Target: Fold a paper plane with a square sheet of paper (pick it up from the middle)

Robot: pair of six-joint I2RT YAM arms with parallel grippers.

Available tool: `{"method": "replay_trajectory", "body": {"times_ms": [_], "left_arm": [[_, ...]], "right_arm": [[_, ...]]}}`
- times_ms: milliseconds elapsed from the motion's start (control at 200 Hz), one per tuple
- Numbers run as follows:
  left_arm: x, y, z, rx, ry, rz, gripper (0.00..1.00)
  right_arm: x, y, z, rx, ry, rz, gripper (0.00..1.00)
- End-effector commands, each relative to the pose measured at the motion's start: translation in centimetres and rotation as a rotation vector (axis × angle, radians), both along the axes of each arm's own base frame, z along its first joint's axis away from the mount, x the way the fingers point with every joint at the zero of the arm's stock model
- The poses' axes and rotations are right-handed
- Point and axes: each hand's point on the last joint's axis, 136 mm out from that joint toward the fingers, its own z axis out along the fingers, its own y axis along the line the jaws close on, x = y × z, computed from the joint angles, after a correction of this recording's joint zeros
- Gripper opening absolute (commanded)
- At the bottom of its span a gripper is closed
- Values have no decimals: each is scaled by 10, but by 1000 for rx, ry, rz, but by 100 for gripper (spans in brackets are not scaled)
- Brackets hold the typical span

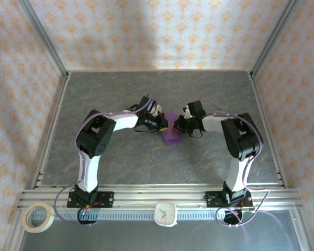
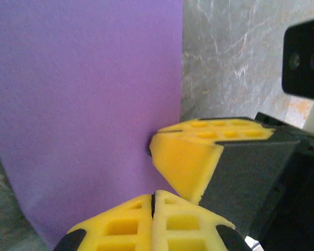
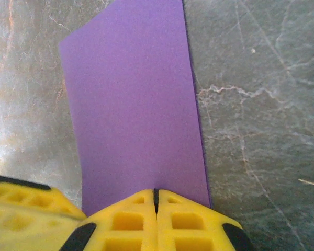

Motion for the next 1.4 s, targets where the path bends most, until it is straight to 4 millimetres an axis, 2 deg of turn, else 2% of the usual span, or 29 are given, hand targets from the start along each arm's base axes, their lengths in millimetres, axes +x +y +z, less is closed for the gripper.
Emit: {"method": "replay_trajectory", "body": {"times_ms": [0, 250, 430, 555, 726, 806, 926, 996, 1016, 1081, 1281, 1301, 1396], "left_arm": [[-8, 6, -17, 8, 47, 15, 0], [-28, 25, -52, 92, 105, 12, 0], [-39, 50, -70, 179, 128, 3, 0], [-41, 58, -63, 214, 99, -18, 0], [-47, 58, -49, 217, 74, -38, 0], [-46, 55, -36, 198, 47, -34, 0], [-40, 43, -13, 141, 10, -30, 0], [-37, 34, -6, 115, -2, -26, 0], [-34, 31, 9, 92, -29, -24, 0], [-31, 21, 19, 50, -45, -30, 0], [-25, 6, 27, 1, -74, -32, 0], [-27, 4, 16, 3, -51, -43, 0], [-32, -3, 6, 16, -41, -78, 0]], "right_arm": [[-50, -44, -62, -212, 233, -69, 0], [-51, -45, -63, -213, 235, -71, 0], [-53, -47, -65, -221, 238, -74, 0], [-54, -47, -66, -223, 240, -72, 0], [-53, -46, -65, -221, 240, -75, 0], [-52, -47, -65, -220, 239, -76, 0], [-53, -46, -65, -218, 240, -78, 0], [-53, -47, -65, -220, 241, -78, 0], [-53, -47, -65, -219, 242, -79, 0], [-53, -47, -65, -220, 240, -82, 0], [-54, -47, -65, -214, 241, -87, 0], [-54, -47, -65, -214, 243, -87, 0], [-54, -46, -65, -210, 242, -85, 0]]}}
